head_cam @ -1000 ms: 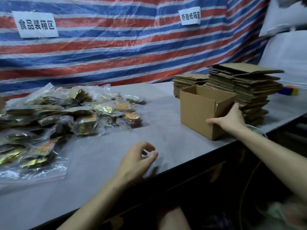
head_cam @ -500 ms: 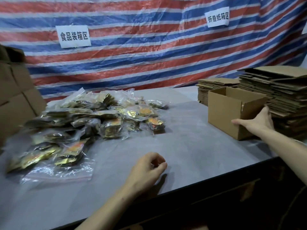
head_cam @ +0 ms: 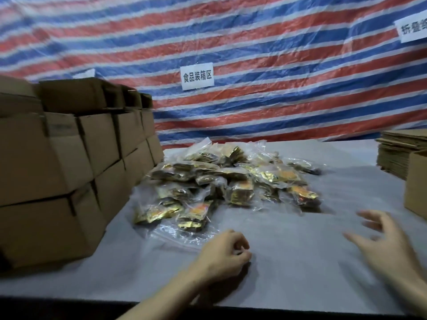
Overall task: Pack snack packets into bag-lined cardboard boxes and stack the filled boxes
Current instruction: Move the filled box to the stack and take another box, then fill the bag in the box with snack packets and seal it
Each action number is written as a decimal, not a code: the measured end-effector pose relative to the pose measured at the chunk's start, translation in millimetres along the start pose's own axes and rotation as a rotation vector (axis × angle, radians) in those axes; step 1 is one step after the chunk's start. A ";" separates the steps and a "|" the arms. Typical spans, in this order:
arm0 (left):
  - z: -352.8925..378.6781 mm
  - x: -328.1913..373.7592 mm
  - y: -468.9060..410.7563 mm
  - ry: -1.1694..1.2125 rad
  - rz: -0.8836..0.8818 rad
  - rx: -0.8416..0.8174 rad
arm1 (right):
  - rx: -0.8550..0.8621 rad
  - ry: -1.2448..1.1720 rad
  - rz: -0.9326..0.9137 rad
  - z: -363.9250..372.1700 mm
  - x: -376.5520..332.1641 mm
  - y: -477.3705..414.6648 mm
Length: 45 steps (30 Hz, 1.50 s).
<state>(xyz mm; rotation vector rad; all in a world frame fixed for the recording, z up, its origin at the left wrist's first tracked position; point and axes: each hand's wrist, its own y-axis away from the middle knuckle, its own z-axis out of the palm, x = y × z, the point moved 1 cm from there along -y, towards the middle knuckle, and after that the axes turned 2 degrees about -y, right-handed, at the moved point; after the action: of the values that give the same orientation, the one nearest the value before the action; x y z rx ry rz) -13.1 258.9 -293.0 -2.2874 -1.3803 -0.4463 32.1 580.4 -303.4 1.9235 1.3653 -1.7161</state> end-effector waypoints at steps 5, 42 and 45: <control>-77.1 -30.0 19.3 -0.148 -0.073 0.183 | -0.431 -0.167 -0.101 88.4 -87.5 29.7; -362.0 -8.2 60.5 -0.141 -0.240 1.230 | -0.559 -0.416 -0.389 130.7 -216.9 51.6; -348.2 12.3 63.6 -0.077 -0.097 1.185 | -0.569 -0.408 -0.382 129.3 -218.2 52.5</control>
<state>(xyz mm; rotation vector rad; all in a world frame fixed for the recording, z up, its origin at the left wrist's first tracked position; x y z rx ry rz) 31.1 62.7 -1.5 -1.2584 -1.2623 0.3798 10.7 358.2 -172.0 0.9982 1.8615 -1.5130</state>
